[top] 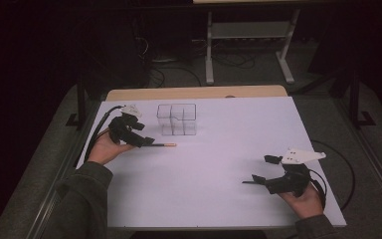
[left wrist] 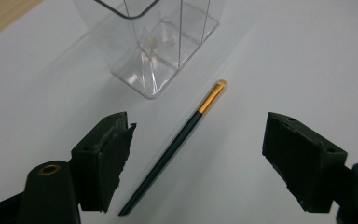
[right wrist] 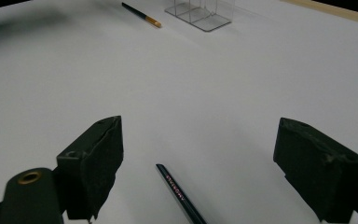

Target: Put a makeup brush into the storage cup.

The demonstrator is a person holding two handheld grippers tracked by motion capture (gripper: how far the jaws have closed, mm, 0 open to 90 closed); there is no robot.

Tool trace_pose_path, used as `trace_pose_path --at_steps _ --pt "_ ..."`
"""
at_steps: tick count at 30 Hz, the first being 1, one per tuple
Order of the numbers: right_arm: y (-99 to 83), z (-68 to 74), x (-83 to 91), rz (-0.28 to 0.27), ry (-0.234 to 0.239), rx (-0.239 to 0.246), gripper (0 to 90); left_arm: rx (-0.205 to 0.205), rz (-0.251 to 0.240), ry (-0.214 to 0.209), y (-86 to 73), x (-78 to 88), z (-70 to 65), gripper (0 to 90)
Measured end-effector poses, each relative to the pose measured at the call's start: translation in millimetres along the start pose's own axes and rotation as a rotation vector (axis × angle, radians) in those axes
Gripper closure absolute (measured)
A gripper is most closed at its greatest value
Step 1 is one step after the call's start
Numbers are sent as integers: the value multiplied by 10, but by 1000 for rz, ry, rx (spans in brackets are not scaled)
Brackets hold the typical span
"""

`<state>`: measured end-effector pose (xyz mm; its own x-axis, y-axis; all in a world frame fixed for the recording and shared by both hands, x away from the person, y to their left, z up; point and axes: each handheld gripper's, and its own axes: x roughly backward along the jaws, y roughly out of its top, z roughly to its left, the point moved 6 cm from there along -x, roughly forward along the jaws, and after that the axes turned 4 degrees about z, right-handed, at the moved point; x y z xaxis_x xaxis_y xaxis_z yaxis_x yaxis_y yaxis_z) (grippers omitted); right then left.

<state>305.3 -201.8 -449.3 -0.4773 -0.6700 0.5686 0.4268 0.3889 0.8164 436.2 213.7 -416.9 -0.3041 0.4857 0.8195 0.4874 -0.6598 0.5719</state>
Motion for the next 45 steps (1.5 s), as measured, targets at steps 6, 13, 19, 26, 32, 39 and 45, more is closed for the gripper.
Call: trace_pose_path --at_steps 6,13,19,26,32,39,45 --pt "-2 -8 -1 -2 2 5 151 -1 33 -3 -20 -144 58 245" --pt "-11 -9 2 2 4 2 151 7 65 -10 -53 -283 77 266" --pt "-15 -11 -2 6 6 1 152 -13 99 -21 -89 -366 102 303" --pt "-16 -14 -4 6 6 3 152 5 108 -38 -119 -451 90 361" --pt "-19 -12 -7 9 9 4 152 8 122 -48 -140 -502 96 414" --pt "-20 -14 -9 10 12 10 153 -11 148 -50 -154 -543 94 475" --pt "-22 -14 -14 13 15 12 153 -21 153 -43 -163 -569 107 510"
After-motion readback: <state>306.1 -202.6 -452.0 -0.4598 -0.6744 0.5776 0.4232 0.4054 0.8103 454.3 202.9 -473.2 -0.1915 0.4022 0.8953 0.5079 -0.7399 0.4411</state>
